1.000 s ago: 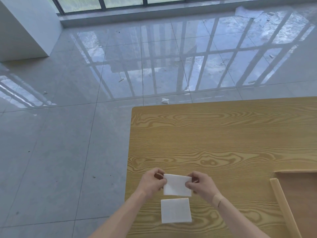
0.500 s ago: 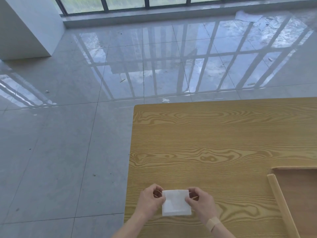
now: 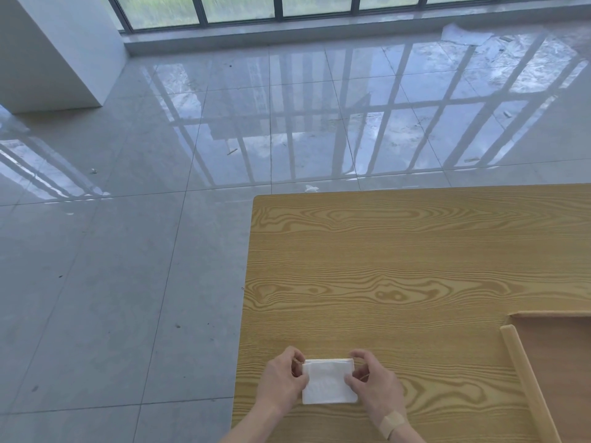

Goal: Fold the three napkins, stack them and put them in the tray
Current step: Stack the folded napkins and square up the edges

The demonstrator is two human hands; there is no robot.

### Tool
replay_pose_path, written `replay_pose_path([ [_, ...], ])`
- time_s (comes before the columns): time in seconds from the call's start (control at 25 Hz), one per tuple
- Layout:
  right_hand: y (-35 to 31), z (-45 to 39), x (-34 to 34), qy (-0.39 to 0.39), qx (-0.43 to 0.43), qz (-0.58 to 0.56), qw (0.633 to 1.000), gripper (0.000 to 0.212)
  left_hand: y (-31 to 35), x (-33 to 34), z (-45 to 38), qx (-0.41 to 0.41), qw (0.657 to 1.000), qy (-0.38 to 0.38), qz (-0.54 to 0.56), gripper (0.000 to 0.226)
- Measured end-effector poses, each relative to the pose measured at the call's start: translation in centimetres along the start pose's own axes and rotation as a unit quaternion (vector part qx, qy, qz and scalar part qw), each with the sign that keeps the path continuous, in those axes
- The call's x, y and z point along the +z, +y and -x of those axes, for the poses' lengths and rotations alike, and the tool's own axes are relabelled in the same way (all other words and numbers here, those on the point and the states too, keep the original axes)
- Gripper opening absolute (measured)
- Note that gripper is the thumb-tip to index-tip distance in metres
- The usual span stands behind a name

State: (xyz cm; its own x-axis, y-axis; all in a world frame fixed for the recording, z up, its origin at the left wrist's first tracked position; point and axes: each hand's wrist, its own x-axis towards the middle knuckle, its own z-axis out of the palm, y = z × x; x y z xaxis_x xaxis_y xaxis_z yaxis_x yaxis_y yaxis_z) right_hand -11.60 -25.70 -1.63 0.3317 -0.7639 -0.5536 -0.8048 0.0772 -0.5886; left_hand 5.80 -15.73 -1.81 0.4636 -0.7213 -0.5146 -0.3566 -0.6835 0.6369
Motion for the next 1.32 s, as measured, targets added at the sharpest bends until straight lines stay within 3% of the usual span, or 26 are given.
replay_pose_path([
  [0.24, 0.4, -0.3, 0.3, 0.016, -0.016, 0.040, 0.999, 0.040, -0.3, 0.5, -0.1, 0.030, 0.996, 0.015, -0.083, 0.027],
  [0.4, 0.8, -0.7, 0.7, 0.014, -0.088, 0.168, 0.982, 0.051, -0.4, 0.7, -0.3, 0.077, 0.982, 0.018, -0.171, 0.035],
  [0.6, 0.1, -1.2, 0.4, 0.006, -0.127, 0.244, 0.961, 0.036, 0.2, 1.2, -0.7, 0.103, 0.968, 0.018, -0.228, 0.022],
  [0.8, -0.9, -1.3, 0.3, -0.031, -0.129, 0.250, 0.959, 0.035, 1.1, 0.8, -1.2, 0.090, 0.973, -0.030, -0.209, 0.020],
  [0.96, -0.7, -1.0, -0.1, -0.048, -0.134, 0.164, 0.976, 0.032, 1.2, 0.2, -1.2, 0.064, 0.992, -0.056, -0.095, 0.025],
  [1.12, -0.1, -0.4, -0.7, 0.006, -0.169, 0.093, 0.981, 0.028, 0.8, -0.6, -1.1, 0.095, 0.995, -0.034, 0.015, 0.027],
  [1.32, -0.1, 0.3, -0.6, 0.039, -0.173, 0.058, 0.982, 0.032, 0.4, -0.5, -0.8, 0.099, 0.993, -0.016, 0.054, 0.029],
])
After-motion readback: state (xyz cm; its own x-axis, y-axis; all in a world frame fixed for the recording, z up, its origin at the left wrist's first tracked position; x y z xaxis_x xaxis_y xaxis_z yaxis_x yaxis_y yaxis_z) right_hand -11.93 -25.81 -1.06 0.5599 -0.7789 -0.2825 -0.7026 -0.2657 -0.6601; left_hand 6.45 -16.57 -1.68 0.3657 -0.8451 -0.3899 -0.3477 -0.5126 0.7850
